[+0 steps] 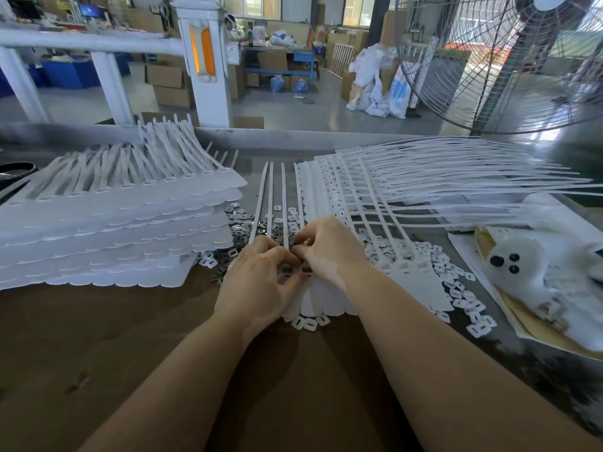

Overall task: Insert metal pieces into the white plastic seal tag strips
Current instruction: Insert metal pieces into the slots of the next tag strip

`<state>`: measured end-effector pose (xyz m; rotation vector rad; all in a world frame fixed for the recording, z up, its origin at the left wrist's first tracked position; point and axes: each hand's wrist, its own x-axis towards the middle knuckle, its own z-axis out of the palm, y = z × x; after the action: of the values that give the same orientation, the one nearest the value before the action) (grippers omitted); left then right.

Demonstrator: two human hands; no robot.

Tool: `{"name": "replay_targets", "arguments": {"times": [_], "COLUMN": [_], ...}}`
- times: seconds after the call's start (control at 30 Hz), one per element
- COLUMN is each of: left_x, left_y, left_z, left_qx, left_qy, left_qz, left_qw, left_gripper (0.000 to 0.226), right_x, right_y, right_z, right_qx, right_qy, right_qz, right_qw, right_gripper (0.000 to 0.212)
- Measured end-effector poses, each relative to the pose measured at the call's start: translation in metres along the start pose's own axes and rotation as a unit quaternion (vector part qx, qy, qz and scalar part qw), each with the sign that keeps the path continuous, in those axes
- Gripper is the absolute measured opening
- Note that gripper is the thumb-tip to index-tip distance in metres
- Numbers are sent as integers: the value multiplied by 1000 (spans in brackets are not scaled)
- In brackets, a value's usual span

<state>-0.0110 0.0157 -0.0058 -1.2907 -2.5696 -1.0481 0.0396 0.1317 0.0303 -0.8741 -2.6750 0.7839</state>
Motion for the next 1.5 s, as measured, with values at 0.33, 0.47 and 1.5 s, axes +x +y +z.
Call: {"name": "replay_targets", "arguments": {"times": [0.33,0.47,1.5], "left_x": [-1,0,4], "left_y": [-1,-1,-2], "left_z": [1,1,-3], "left_qx": [5,5,-73], "left_qy": [2,0,24], "left_qz": [0,-6,-28], "left_qw": [1000,1000,997], "left_gripper": [26,25,6], "right_x": [2,3,-28], "right_y": [0,1,5], "right_z": [0,1,-13], "right_qx": [8,14,130], "right_qy": [-12,-7,4], "right_qz": [10,18,-100], "right_qw": [1000,1000,986], "right_gripper": [9,20,11]}}
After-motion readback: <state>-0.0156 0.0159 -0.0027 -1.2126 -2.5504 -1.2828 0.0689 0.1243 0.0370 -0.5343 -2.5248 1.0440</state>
